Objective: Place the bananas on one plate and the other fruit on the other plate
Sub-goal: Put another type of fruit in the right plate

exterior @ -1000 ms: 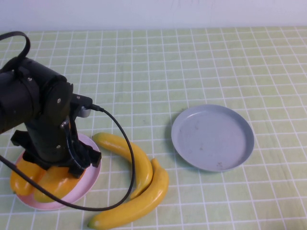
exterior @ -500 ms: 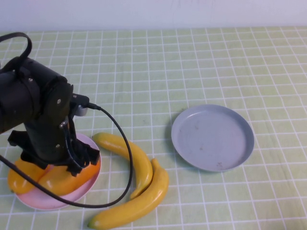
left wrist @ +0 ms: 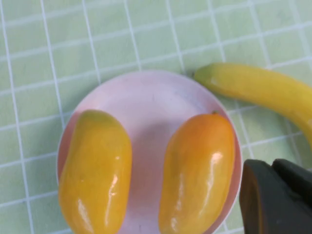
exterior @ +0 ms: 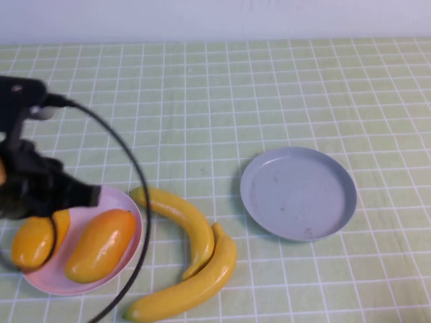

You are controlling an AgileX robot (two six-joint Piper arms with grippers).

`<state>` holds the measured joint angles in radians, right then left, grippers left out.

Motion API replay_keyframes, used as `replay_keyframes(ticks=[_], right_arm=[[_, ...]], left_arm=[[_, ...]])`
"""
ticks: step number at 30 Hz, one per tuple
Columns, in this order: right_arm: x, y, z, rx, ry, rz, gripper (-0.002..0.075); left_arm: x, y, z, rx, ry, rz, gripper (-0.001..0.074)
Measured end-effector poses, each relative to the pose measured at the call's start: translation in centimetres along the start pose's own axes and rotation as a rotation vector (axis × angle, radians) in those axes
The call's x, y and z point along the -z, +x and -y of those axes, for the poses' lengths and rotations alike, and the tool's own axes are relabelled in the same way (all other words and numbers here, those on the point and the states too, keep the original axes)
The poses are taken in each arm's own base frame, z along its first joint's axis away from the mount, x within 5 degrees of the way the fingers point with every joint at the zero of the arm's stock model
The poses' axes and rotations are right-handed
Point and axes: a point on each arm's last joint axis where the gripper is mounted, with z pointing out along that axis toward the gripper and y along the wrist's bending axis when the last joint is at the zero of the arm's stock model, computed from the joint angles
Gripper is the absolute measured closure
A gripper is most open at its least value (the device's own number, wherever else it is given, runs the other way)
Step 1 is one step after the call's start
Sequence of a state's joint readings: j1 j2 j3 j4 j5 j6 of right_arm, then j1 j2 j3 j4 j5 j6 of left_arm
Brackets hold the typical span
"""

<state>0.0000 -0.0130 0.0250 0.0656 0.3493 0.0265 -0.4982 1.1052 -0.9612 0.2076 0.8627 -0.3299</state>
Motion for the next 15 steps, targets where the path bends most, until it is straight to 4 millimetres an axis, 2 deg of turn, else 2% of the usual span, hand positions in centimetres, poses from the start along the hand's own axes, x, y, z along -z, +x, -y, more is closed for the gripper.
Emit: replay_keyframes(ticks=[4, 9, 12, 15], right_arm=[[0.0, 0.0, 0.0, 0.000, 0.000, 0.000, 0.0742], [0.0, 0.0, 0.0, 0.000, 0.000, 0.000, 0.0741], [0.0, 0.0, 0.0, 0.000, 0.000, 0.000, 0.0742], [0.0, 0.0, 0.0, 0.000, 0.000, 0.000, 0.0742]], left_arm=[[2.3, 3.5, -1.0, 0.000, 0.036, 0.144, 0.0731], [3.5, 7.7, -2.2, -0.003, 0.020, 0.158, 0.0731], [4.2, 8.8, -2.7, 0.003, -0.001, 0.152, 0.0731], [4.5, 9.0, -2.8, 0.032, -0.004, 0.160, 0.0731]])
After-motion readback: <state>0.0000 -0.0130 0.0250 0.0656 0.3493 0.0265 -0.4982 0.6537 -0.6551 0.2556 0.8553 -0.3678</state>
